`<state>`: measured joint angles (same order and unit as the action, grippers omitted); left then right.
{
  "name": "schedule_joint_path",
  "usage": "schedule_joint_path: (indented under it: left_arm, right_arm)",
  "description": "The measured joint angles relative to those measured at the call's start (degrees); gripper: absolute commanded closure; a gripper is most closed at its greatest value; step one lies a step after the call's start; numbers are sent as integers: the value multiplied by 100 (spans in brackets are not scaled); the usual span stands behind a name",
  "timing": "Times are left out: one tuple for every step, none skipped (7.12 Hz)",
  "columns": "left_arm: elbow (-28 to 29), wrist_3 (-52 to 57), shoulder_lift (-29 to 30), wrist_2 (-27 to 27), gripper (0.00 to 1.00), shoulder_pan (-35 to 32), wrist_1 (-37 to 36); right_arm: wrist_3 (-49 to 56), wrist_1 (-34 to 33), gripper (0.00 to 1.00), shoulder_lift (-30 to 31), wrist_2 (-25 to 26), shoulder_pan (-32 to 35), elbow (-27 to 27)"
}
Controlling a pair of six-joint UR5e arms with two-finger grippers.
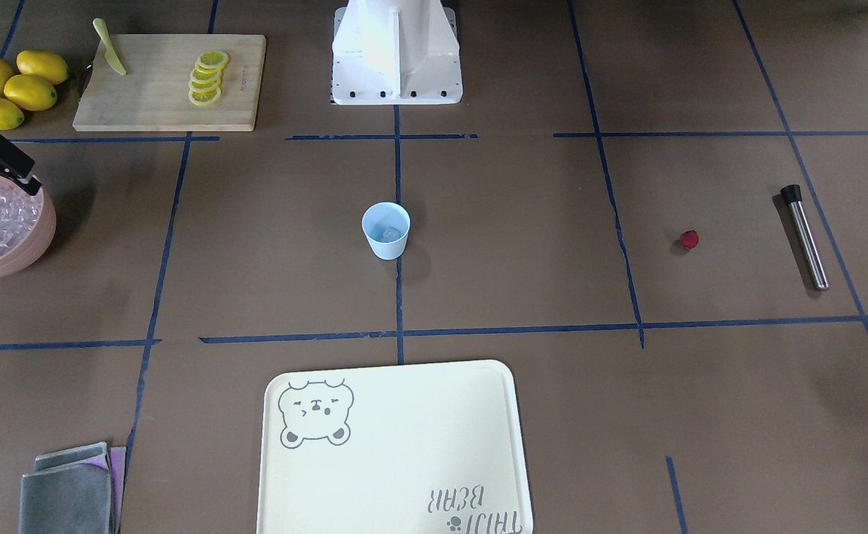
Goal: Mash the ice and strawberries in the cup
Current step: 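Return the right gripper to the pink bowl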
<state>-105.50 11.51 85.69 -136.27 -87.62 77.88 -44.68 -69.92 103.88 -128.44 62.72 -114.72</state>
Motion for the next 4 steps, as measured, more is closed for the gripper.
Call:
schedule_joint_path:
  left_arm:
    - [23,1,0,-109,0,0,1]
    - [15,-4,-2,-215,0,0,3]
    - [-3,-7,-5,-272,0,-4,1]
    - [-22,-8,-18,-293,0,-5,0]
  right_arm:
    - [748,3,0,243,114,75,92]
    - [1114,4,2,336,176,98,218]
    - [1311,7,8,346,206,99,395]
    - [1390,9,10,313,260,96,561]
